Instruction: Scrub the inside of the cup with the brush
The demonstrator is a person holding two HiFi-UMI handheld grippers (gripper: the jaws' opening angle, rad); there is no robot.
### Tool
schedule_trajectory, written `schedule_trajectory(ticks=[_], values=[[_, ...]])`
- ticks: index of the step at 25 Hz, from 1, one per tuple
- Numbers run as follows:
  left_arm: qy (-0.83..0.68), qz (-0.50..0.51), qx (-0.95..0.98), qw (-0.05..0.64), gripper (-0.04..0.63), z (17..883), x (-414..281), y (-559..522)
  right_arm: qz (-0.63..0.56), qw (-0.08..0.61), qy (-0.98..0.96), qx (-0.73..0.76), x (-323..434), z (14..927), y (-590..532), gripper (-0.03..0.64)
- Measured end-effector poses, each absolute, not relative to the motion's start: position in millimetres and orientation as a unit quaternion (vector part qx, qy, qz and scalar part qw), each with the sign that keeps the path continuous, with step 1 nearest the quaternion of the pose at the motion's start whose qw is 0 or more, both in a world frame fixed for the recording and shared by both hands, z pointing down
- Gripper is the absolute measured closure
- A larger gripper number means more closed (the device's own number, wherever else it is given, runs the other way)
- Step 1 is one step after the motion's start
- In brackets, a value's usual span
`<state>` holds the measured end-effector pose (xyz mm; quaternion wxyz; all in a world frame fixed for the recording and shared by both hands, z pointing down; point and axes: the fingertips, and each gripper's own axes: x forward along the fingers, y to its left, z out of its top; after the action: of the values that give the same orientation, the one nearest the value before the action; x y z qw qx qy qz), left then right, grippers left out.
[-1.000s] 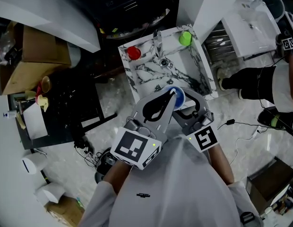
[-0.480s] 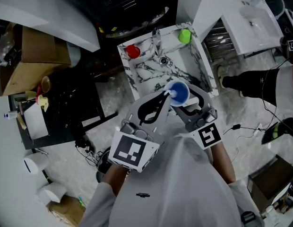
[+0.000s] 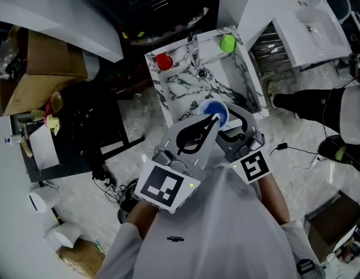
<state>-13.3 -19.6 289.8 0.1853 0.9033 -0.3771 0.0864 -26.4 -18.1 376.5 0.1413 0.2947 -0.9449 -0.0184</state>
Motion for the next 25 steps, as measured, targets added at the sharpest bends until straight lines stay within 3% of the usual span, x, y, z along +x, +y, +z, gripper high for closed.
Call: schedule_trajectory(ticks=[25], values=[[-0.415,0.097,0.890,0.162,0.577,280.3,-34.9,-18.4,-0.022,0.139,-0.943,0.302,-15.0,380.4,-18.4,0.377]])
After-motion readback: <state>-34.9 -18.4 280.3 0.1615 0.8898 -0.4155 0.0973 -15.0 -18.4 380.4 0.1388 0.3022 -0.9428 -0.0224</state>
